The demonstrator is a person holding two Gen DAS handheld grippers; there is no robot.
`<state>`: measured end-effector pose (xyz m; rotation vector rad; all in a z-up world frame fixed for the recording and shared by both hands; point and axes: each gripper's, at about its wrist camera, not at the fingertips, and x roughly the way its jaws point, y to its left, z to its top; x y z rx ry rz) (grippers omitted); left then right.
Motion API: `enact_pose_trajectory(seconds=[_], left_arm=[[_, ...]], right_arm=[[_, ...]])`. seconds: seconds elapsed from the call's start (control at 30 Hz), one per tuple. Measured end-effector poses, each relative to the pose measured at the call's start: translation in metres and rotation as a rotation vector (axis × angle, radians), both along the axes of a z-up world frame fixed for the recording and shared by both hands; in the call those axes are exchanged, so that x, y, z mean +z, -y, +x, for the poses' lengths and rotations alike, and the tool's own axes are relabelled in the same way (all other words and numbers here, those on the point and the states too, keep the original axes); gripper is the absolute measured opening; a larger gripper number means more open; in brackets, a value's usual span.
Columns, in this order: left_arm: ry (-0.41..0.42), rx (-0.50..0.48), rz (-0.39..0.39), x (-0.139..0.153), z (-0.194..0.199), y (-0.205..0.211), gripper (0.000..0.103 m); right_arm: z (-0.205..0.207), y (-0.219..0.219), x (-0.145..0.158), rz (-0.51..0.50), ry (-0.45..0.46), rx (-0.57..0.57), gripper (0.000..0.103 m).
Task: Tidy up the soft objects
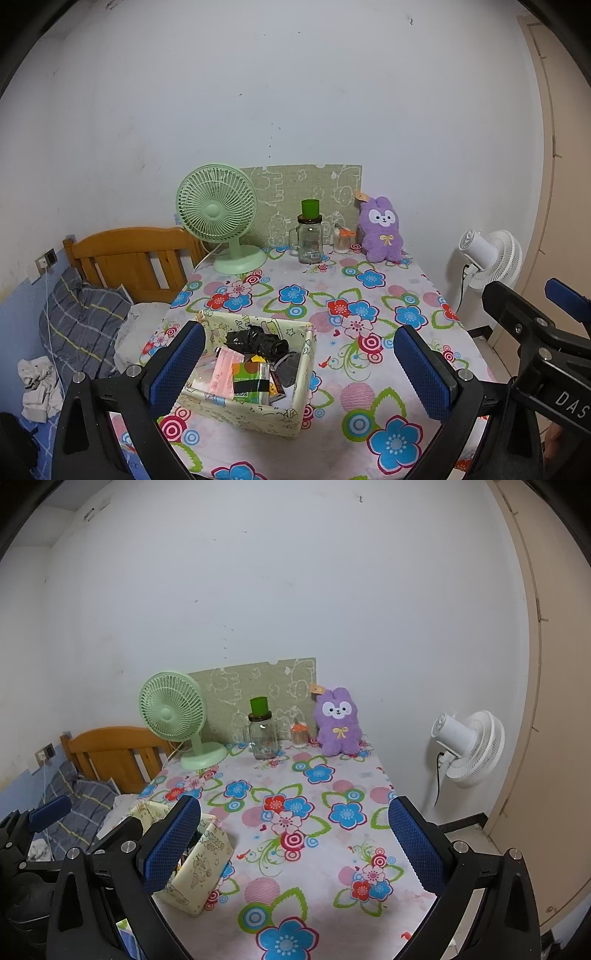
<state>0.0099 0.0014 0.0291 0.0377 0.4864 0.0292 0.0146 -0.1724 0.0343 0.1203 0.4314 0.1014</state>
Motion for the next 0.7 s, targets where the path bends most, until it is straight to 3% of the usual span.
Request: enact_pose_trajectory(seconds=[0.7], left_arm=[[-0.005,0.005,-0.005,0.0002,-0.0023,-0.0008,0.103]], right_arm=[[0.0003,-0.0001,0.0000,0.006,-0.009,0.002,0.103]])
